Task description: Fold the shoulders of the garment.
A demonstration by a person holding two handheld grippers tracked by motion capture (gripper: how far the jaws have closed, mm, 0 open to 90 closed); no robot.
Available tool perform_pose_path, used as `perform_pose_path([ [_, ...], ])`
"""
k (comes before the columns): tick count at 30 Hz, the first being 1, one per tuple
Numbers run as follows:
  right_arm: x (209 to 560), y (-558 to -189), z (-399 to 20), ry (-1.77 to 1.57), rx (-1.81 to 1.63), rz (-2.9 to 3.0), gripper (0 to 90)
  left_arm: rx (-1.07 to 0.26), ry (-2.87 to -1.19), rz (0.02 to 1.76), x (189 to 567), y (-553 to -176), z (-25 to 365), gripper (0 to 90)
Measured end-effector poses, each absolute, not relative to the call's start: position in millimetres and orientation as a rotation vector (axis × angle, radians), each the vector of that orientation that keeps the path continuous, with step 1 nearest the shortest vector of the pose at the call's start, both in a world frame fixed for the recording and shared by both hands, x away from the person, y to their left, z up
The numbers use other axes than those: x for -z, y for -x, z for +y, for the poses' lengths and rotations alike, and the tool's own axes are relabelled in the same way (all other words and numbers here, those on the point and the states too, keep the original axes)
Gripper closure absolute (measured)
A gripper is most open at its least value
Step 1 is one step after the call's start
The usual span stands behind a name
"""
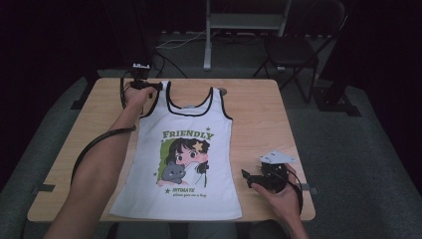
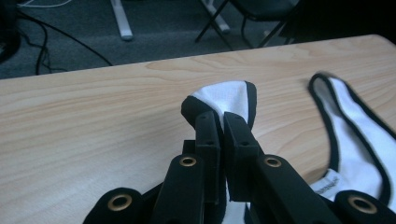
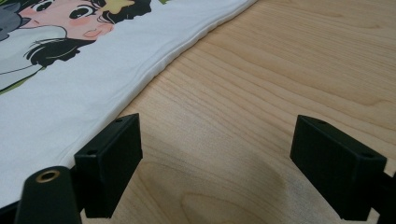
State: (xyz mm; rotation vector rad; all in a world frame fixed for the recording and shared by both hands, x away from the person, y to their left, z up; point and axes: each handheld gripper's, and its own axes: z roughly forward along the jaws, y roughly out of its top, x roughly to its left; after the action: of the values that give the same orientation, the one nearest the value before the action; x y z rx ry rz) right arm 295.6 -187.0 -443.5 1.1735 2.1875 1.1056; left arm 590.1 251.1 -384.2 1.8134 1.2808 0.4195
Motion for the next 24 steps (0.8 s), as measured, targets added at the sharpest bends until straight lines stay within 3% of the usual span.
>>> perform_pose_path([
  [24, 444, -295, -185, -1.155, -1.076, 2.197, 16.1, -0.451, -1.793, 1.209, 377, -542, 250, 85.6],
])
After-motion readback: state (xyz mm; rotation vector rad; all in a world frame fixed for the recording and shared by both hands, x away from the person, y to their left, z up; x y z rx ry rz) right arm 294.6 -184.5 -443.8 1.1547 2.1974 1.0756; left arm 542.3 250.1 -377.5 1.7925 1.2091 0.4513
